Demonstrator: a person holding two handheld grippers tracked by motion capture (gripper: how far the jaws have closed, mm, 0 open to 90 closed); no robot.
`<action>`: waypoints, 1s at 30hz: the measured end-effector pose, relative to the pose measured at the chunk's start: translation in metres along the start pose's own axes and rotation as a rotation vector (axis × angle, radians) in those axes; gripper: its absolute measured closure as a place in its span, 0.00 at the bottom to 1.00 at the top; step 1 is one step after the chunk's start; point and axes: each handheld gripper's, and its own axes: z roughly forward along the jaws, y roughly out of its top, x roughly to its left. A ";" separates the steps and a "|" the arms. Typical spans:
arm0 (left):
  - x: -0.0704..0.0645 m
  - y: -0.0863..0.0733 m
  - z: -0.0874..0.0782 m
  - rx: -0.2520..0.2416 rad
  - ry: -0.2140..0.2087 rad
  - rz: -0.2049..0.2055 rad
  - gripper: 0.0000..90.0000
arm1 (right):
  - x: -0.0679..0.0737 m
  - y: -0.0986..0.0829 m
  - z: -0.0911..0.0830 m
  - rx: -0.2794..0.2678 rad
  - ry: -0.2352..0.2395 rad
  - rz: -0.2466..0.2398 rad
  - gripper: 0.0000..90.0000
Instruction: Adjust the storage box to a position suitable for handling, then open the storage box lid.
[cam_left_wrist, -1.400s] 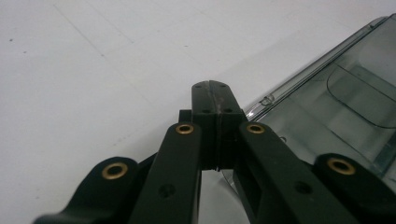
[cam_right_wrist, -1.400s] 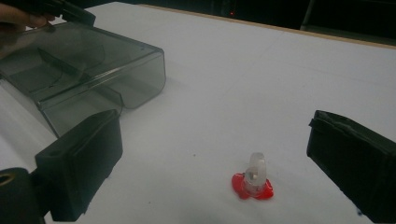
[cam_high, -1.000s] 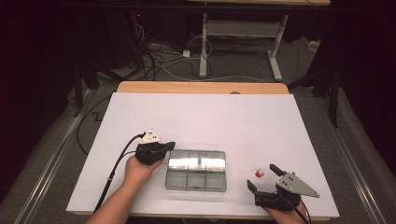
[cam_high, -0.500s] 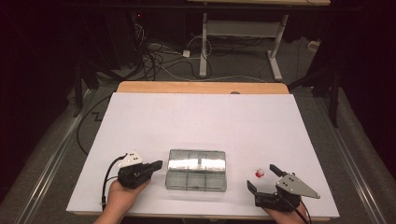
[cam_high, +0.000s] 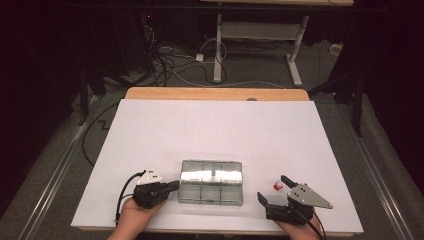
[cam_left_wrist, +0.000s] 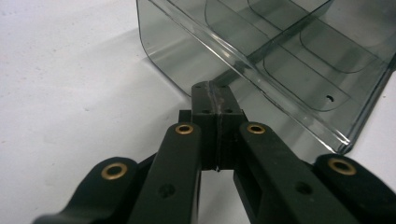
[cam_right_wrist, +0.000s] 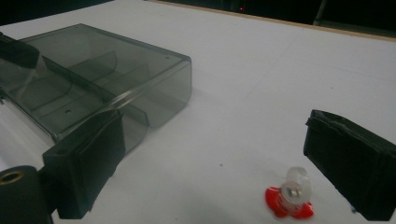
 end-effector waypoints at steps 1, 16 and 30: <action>0.000 0.000 0.000 0.002 -0.002 0.004 0.98 | 0.001 0.001 0.002 -0.001 0.004 -0.001 0.07; 0.006 0.009 -0.009 -0.072 -0.095 0.038 0.97 | 0.022 0.021 0.022 0.013 0.059 -0.032 0.24; 0.008 0.008 -0.005 -0.087 -0.054 0.011 0.97 | 0.027 0.039 0.041 0.021 0.124 -0.026 0.45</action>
